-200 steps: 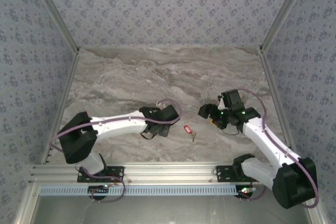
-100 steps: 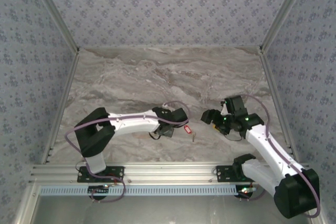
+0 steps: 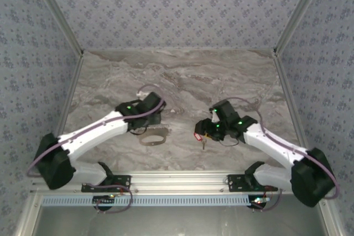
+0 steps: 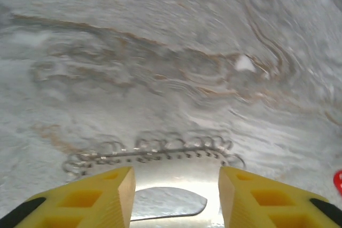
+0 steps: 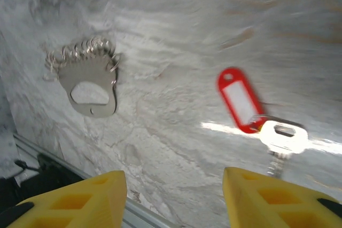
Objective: Put the keys on the keyring
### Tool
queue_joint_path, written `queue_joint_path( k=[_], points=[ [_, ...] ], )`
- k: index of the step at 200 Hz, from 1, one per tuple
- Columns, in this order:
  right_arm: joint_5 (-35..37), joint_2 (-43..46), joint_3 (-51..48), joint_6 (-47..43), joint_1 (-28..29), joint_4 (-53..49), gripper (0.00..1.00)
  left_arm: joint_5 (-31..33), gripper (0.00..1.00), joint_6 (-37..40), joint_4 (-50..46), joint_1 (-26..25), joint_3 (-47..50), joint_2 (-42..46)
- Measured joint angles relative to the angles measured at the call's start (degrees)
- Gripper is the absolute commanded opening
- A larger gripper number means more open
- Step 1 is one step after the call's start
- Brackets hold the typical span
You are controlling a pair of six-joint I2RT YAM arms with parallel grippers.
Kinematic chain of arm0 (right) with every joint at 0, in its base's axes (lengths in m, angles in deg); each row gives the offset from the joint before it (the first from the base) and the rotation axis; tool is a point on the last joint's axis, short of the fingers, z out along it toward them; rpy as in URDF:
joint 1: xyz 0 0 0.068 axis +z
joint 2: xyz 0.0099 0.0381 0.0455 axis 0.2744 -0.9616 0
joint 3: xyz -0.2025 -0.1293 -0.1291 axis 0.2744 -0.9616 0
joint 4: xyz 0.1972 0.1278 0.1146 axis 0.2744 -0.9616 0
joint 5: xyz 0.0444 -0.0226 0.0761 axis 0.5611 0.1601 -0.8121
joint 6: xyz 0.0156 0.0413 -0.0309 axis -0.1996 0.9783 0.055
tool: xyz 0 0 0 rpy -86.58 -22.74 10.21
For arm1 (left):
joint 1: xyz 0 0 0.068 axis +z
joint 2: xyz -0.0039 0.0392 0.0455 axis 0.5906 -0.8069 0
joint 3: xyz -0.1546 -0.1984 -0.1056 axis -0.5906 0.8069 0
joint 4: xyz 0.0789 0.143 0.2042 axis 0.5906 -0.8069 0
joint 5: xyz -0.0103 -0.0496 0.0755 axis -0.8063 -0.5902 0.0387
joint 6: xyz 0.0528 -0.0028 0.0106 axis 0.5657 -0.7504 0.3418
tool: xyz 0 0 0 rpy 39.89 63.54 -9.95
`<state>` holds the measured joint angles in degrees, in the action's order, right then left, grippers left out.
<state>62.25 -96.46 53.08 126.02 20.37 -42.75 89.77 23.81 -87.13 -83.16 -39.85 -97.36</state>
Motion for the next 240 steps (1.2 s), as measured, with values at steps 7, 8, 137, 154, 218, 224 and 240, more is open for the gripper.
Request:
queue_joint_path(
  k=[7, 8, 137, 154, 218, 224, 240],
  points=[
    [0.4, -2.3, 0.9, 0.0, 1.6, 1.3, 0.47, -0.6, 0.5, 0.2, 0.0, 1.9, 1.4, 2.1],
    [0.4, -2.5, 1.0, 0.0, 1.8, 1.5, 0.47, -0.6, 0.5, 0.2, 0.0, 2.1, 1.6, 2.3],
    [2.4, -31.0, 10.7, 4.4, 14.0, 21.1, 0.41, -10.9, 0.64, 2.2, 2.4, 16.7, 7.6, 8.4],
    [2.3, -31.8, 10.8, 5.3, 14.1, 21.9, 0.4, -11.3, 0.64, 2.2, 2.4, 16.9, 7.7, 8.4],
    [2.1, -33.3, 11.3, 7.3, 13.9, 24.1, 0.33, -11.8, 0.65, 2.2, 2.3, 17.4, 10.1, 10.2],
    [2.0, -33.4, 11.3, 7.4, 13.8, 24.1, 0.33, -11.9, 0.65, 2.2, 2.3, 17.4, 10.2, 10.3],
    [1.5, -33.7, 11.3, 7.6, 13.6, 24.1, 0.31, -11.9, 0.65, 2.2, 2.3, 17.7, 10.2, 10.7]
  ],
)
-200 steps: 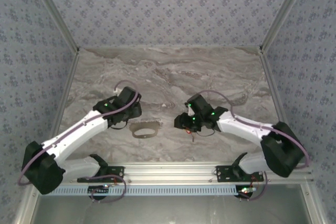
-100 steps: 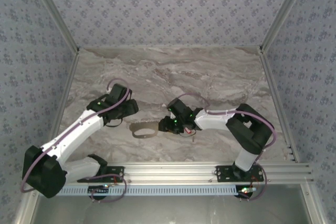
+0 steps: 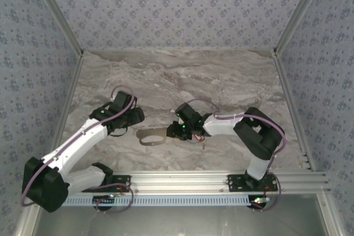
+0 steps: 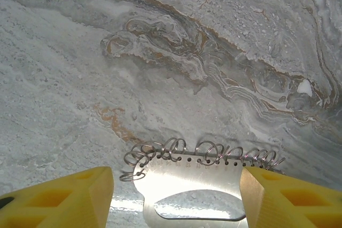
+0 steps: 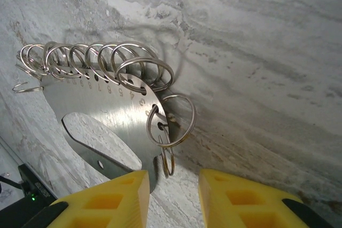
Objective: Put the keys on the keyring
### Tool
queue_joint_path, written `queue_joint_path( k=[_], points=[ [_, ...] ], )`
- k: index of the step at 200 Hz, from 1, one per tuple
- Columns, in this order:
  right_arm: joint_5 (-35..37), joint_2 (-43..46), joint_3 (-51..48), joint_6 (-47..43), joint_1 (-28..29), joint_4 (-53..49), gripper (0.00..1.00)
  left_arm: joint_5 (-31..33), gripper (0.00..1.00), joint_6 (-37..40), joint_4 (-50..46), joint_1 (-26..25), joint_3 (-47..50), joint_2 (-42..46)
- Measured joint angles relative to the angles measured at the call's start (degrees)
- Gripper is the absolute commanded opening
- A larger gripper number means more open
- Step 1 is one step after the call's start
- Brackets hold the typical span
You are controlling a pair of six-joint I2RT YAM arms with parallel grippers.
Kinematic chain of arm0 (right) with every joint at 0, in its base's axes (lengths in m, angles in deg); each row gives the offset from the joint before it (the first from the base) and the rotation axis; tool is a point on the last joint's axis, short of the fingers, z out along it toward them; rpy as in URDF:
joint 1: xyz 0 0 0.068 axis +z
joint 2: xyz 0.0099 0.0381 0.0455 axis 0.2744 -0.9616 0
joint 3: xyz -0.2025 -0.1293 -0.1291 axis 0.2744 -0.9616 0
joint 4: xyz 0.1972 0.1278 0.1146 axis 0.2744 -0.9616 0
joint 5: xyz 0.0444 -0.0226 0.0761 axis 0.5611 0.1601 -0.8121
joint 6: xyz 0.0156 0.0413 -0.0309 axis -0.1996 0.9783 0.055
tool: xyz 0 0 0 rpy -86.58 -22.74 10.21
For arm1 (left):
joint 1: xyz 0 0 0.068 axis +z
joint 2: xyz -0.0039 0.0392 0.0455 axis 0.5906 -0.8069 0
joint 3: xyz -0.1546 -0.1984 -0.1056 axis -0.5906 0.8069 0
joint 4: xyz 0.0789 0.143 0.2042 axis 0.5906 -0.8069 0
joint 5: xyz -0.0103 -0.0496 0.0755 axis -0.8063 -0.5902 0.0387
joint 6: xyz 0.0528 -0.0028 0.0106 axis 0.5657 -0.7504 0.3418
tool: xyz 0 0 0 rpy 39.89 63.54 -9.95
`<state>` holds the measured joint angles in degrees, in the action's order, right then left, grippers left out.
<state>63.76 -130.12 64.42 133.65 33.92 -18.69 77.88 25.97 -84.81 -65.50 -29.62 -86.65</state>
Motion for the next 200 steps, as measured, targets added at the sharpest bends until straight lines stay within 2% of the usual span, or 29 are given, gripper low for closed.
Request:
queue_joint_path(
  k=[42, 107, 200],
  points=[
    [-0.6, -1.0, 1.0, 0.2, -0.2, 0.0, 0.3, -0.6, 0.65, 0.5, 0.0, 0.9, 0.0, 0.4],
    [-1.1, -3.3, 3.2, 0.7, -0.2, 0.2, 0.2, -1.1, 0.65, 1.1, 0.0, 1.6, 0.3, 0.7],
    [-1.0, -2.8, 2.1, 0.8, -0.2, 1.4, 0.2, -2.6, 0.67, 1.5, 0.0, 2.3, 0.7, 1.3]
  ],
)
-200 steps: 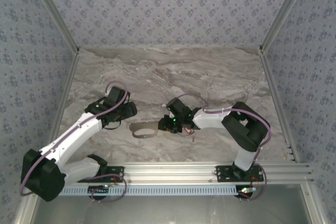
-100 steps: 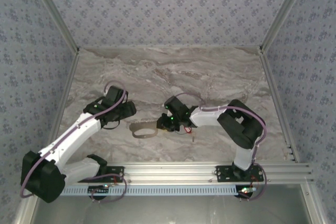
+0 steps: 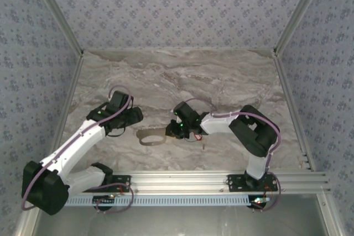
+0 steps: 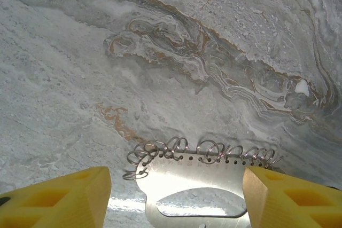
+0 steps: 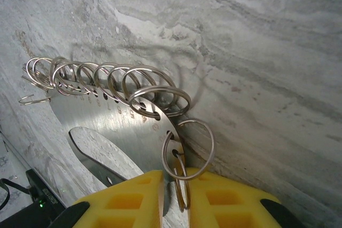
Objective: Put the keys on the keyring
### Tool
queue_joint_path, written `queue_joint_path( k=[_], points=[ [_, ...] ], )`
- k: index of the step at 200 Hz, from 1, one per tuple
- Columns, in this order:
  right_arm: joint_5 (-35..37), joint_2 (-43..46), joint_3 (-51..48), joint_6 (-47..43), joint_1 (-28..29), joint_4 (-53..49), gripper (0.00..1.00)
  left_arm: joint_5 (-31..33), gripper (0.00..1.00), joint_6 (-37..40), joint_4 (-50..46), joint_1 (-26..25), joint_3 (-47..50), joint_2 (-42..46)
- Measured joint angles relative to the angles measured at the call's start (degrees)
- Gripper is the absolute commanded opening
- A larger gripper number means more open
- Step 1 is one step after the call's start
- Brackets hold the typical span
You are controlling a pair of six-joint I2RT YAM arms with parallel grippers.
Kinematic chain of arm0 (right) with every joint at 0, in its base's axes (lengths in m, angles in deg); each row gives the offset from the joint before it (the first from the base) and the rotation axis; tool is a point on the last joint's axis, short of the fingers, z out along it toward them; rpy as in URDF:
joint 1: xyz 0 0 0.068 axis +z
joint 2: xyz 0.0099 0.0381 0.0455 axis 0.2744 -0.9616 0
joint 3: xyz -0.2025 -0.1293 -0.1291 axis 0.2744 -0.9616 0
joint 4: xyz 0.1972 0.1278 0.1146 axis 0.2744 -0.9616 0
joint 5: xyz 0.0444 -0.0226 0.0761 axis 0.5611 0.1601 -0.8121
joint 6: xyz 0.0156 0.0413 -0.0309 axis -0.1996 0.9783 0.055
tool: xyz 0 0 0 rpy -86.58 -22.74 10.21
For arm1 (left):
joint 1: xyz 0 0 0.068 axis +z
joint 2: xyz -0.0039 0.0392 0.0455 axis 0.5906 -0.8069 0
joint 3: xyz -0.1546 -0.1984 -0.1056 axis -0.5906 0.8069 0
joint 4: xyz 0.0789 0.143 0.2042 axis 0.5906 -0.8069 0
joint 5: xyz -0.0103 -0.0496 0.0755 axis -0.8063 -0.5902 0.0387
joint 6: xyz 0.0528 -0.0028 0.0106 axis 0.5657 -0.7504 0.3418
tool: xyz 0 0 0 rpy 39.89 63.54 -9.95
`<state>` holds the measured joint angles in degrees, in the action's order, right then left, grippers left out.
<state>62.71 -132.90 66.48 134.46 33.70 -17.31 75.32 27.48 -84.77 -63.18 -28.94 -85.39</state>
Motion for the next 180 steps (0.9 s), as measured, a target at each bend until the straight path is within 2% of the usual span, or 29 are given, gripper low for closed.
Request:
queue_joint_path(
  k=[28, 52, 82, 105, 148, 180],
  points=[
    [0.0, 0.4, -0.8, 0.3, -0.2, 0.7, 0.16, -0.2, 0.67, 0.0, 0.0, 0.0, 0.0, 0.0],
    [-0.1, 0.6, -1.0, 0.6, -0.4, 0.9, 0.0, -0.2, 0.67, 0.0, 0.0, 0.0, 0.0, 0.0],
    [0.0, 1.0, -1.0, 0.3, -1.0, 0.4, 0.0, -0.2, 0.68, 0.0, 0.0, 0.0, 0.0, 0.0],
    [-0.3, 2.6, -0.7, -1.6, -2.3, -2.6, 0.0, -0.1, 0.78, -0.2, -0.2, 0.0, -0.2, 0.0],
    [-3.2, 10.0, 5.7, -13.9, -8.1, -15.2, 0.0, 0.2, 0.79, -0.1, -4.3, 0.0, -7.3, -1.7],
    [-9.0, 16.7, 14.1, -27.3, -17.2, -24.6, 0.0, -3.0, 0.75, 2.3, -5.0, 0.4, -15.0, -3.3]
  ],
)
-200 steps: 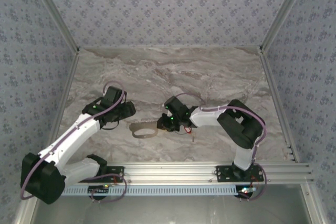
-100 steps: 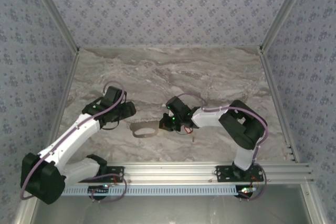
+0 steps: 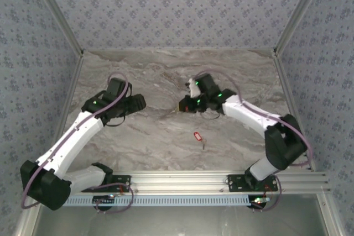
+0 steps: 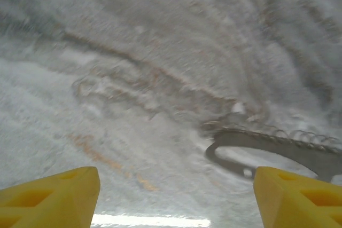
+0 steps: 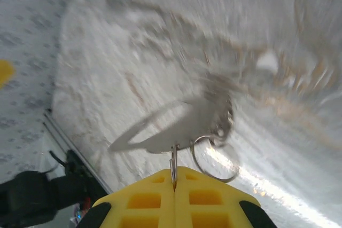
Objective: Put the keys on the keyring
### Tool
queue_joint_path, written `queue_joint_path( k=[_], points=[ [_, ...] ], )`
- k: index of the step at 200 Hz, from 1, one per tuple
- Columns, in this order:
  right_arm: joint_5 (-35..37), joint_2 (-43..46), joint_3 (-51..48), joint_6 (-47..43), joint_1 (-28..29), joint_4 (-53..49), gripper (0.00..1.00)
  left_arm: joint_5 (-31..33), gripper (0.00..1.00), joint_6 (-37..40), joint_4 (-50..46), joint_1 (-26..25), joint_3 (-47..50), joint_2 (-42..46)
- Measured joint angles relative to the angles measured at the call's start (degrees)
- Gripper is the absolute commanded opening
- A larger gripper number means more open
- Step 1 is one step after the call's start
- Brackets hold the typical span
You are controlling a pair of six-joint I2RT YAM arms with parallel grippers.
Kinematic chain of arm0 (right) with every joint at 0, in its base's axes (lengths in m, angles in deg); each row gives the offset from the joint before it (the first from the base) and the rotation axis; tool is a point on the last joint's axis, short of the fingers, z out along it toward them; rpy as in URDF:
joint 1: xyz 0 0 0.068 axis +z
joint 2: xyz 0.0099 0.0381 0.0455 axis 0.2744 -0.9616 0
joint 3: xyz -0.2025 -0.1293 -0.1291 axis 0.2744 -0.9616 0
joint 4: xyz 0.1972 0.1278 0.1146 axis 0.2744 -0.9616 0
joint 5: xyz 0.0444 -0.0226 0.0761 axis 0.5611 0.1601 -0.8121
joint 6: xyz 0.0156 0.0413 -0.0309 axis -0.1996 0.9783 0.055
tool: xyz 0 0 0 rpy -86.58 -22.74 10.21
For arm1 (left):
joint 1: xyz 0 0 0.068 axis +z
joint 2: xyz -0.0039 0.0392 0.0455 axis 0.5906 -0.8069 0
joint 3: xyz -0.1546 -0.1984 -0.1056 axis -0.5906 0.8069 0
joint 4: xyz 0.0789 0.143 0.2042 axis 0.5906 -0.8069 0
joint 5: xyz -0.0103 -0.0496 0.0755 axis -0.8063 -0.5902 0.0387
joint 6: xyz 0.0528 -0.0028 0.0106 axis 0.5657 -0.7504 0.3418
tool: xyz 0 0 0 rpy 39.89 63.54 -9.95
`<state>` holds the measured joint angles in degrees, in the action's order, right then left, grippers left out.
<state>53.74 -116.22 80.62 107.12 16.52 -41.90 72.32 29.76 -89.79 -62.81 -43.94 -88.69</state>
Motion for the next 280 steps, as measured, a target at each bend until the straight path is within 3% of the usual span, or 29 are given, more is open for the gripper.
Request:
queue_joint_path(
  k=[36, 80, 113, 164, 191, 237, 280],
  points=[
    [-6.8, 3.1, 10.4, -9.7, -10.4, -6.9, 0.0, -6.0, 0.75, 2.7, -0.1, 0.4, -10.8, -4.2],
    [-13.6, 2.7, 18.1, -12.0, -14.9, -9.2, 0.0, -14.7, 0.75, 5.3, 0.2, 1.6, -24.1, -12.2],
    [-17.0, 0.6, 22.4, -8.2, -15.5, -5.9, 0.0, -21.4, 0.73, 7.8, 1.7, 3.0, -32.9, -20.0],
    [-22.2, -5.5, 26.9, 2.4, -15.6, 7.3, 0.0, -28.4, 0.72, 8.2, 6.4, 5.0, -41.6, -27.7],
    [-23.0, -7.9, 27.6, 8.5, -15.6, 13.9, 0.0, -31.1, 0.66, 7.3, 8.6, 5.6, -47.1, -30.4],
    [-20.6, -8.2, 27.6, 15.0, -15.5, 16.5, 0.0, -35.0, 0.48, 6.1, 12.2, 5.6, -49.3, -31.2],
    [-19.5, -8.1, 25.6, 18.9, -14.5, 18.4, 0.0, -38.5, 0.43, 7.4, 13.6, 4.4, -49.5, -33.5]
  ],
)
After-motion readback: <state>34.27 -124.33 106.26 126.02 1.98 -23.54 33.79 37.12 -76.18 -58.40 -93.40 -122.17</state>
